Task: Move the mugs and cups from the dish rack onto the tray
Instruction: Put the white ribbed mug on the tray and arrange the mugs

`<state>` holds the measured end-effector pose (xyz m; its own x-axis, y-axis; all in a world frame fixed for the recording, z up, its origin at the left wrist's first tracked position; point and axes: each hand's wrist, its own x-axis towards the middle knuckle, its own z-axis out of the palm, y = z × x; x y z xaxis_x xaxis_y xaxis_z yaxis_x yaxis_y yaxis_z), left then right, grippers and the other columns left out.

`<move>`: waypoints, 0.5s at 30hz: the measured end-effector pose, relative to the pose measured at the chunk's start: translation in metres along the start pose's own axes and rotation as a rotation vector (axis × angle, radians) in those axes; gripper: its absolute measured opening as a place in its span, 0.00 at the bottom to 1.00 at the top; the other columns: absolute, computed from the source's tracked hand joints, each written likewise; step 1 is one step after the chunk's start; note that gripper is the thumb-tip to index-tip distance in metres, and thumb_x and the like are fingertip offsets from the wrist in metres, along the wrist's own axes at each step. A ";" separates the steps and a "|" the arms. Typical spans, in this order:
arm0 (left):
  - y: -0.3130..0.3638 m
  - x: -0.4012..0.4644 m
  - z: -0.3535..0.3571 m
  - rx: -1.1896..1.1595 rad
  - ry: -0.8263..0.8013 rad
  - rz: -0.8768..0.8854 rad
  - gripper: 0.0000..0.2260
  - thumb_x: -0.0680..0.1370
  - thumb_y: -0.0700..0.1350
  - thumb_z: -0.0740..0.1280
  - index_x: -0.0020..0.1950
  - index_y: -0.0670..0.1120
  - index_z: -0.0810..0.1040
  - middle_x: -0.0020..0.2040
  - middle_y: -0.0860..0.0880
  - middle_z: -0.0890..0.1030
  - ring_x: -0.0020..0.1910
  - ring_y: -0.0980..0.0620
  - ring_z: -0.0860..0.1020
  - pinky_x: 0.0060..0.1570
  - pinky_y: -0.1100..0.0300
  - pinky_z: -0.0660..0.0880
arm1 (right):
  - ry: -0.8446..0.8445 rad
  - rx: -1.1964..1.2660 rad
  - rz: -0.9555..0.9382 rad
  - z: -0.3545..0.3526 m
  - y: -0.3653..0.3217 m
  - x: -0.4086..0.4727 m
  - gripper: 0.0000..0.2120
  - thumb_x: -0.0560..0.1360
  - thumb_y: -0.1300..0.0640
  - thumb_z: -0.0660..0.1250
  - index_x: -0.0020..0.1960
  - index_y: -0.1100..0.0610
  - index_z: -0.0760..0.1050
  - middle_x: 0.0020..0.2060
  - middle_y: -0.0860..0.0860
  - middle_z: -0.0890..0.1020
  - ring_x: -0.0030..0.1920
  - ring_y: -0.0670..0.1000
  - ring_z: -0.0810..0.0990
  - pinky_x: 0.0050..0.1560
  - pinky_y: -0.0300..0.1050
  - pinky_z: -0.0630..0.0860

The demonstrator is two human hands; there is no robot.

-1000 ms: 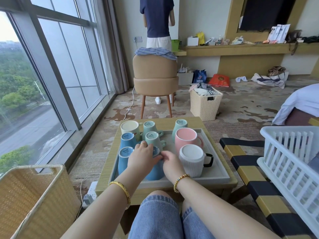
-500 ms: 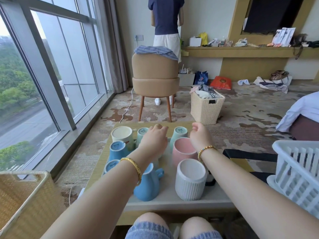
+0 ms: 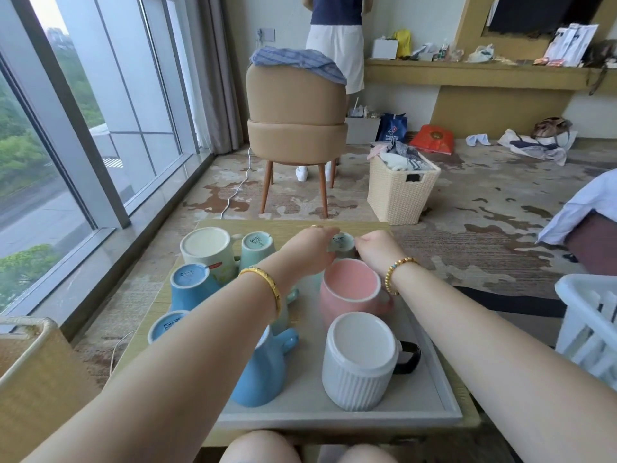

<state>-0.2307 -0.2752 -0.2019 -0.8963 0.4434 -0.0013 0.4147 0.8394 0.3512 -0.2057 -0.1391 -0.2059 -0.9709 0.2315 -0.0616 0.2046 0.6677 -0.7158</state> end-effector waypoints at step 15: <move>-0.025 0.003 0.000 0.244 0.068 -0.115 0.26 0.74 0.61 0.61 0.70 0.54 0.65 0.67 0.45 0.69 0.68 0.41 0.63 0.70 0.38 0.50 | -0.168 -0.100 -0.061 0.020 -0.031 -0.004 0.18 0.77 0.61 0.57 0.28 0.56 0.64 0.26 0.52 0.67 0.29 0.52 0.65 0.31 0.42 0.61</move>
<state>-0.2437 -0.2949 -0.2103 -0.9448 0.3256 0.0375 0.3277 0.9376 0.1162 -0.2110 -0.1746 -0.1970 -0.9873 0.0724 -0.1416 0.1479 0.7455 -0.6499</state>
